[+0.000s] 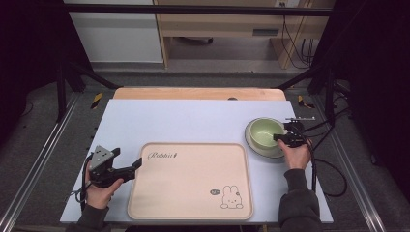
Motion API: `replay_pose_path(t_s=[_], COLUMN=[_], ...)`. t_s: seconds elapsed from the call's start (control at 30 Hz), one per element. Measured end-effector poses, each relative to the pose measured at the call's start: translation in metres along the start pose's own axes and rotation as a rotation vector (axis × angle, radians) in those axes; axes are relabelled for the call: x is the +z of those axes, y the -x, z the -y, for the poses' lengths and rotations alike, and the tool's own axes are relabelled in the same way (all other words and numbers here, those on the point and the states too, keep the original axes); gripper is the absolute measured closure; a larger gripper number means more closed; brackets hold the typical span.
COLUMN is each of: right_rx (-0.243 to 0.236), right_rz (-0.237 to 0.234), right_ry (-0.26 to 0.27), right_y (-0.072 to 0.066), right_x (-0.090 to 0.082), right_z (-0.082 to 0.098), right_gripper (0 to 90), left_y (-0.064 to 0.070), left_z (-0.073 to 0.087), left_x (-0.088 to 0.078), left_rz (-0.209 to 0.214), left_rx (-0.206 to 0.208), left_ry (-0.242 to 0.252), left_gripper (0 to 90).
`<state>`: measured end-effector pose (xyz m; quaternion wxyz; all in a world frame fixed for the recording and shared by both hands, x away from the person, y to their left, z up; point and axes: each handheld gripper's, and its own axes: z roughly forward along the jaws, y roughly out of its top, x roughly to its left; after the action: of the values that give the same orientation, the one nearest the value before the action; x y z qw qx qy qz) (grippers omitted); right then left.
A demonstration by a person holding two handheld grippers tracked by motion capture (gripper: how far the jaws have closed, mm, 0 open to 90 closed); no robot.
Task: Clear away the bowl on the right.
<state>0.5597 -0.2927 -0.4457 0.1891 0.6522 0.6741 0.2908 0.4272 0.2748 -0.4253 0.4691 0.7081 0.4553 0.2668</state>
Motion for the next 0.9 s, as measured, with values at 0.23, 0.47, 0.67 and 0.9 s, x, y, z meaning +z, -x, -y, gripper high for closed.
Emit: replay_pose_path(t_s=[0.23,0.47,0.67,0.9], right_rx=[0.014,0.038,0.060,0.072], right_rz=[-0.005,-0.012,-0.017,-0.003], right_ry=[-0.010,-0.018,-0.025,-0.028], right_y=[-0.0004,0.0005,0.0011,0.0017], right_x=[0.0025,0.0028,0.0027,0.0029], right_z=[-0.0017,-0.0026,-0.0038,-0.0056], right_gripper=[72.4,75.0,77.8,82.3], left_y=[0.0005,0.0003,0.0005,0.0002], left_z=[0.0004,0.0005,0.0006,0.0007], left_x=[0.0006,0.0006,0.0011,0.0009], left_rz=[0.003,0.003,0.003,0.002], left_rx=[0.000,0.000,-0.001,-0.002], left_ry=[-0.004,-0.005,-0.005,-0.005], left_gripper=[9.5,9.6,9.7,9.7])
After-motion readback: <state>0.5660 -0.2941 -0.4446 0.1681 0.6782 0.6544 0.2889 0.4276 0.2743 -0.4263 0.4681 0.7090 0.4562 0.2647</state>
